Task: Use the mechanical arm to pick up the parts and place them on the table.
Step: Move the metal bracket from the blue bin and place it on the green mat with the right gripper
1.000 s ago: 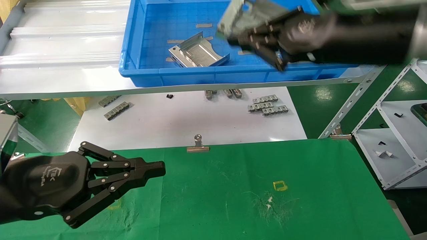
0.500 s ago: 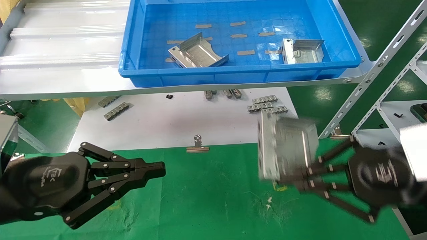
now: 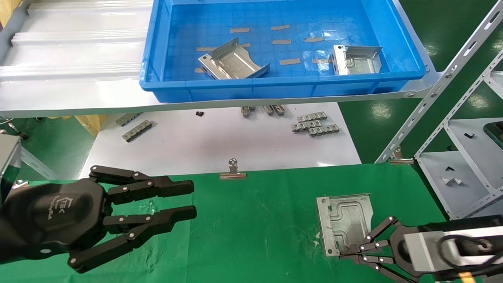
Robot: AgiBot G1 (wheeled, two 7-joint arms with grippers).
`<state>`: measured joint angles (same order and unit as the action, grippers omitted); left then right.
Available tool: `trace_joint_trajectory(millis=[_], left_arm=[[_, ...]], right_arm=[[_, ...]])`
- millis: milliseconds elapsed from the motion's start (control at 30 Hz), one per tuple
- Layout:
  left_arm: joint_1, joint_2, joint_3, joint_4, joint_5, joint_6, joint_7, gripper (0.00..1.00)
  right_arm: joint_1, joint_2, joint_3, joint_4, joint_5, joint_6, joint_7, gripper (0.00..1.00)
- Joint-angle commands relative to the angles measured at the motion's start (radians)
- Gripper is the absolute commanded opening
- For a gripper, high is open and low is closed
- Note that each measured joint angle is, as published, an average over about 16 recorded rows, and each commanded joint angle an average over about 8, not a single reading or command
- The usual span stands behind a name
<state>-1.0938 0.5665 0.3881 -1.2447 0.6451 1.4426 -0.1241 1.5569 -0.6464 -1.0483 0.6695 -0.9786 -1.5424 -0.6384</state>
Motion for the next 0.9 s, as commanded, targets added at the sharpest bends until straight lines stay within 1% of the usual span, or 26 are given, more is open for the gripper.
trace_joint_trajectory(millis=[33,167,300,567,633,667,700,867,900], left_arm=[[0.0,0.0,0.0,0.0,0.0,0.0,0.0,1.0],[0.0,0.0,0.0,0.0,0.0,0.0,0.0,1.0],[0.0,0.0,0.0,0.0,0.0,0.0,0.0,1.0],[0.0,0.0,0.0,0.0,0.0,0.0,0.0,1.0],[0.0,0.0,0.0,0.0,0.0,0.0,0.0,1.0],[0.0,0.0,0.0,0.0,0.0,0.0,0.0,1.0],[0.0,0.0,0.0,0.0,0.0,0.0,0.0,1.0],[0.0,0.0,0.0,0.0,0.0,0.0,0.0,1.0],[0.0,0.0,0.0,0.0,0.0,0.0,0.0,1.0]], right_arm=[[0.0,-0.046,-0.018,-0.069,-0.043,0.017,-0.079,0.0],[0.011,-0.119,-0.03,-0.187,-0.078,0.03,-0.167,0.0],[0.021,-0.171,-0.033,-0.295,-0.087,0.026,-0.22,0.0],[0.027,-0.228,-0.03,-0.465,-0.086,0.031,-0.302,0.0],[0.028,-0.241,-0.032,-0.496,-0.089,0.04,-0.32,0.02],[0.028,-0.248,-0.032,-0.509,-0.09,0.045,-0.327,0.07],[0.028,-0.255,-0.032,-0.522,-0.091,0.052,-0.333,0.18],[0.027,-0.289,-0.032,-0.574,-0.092,0.096,-0.358,0.81],[0.026,-0.295,-0.031,-0.582,-0.092,0.108,-0.364,0.92]])
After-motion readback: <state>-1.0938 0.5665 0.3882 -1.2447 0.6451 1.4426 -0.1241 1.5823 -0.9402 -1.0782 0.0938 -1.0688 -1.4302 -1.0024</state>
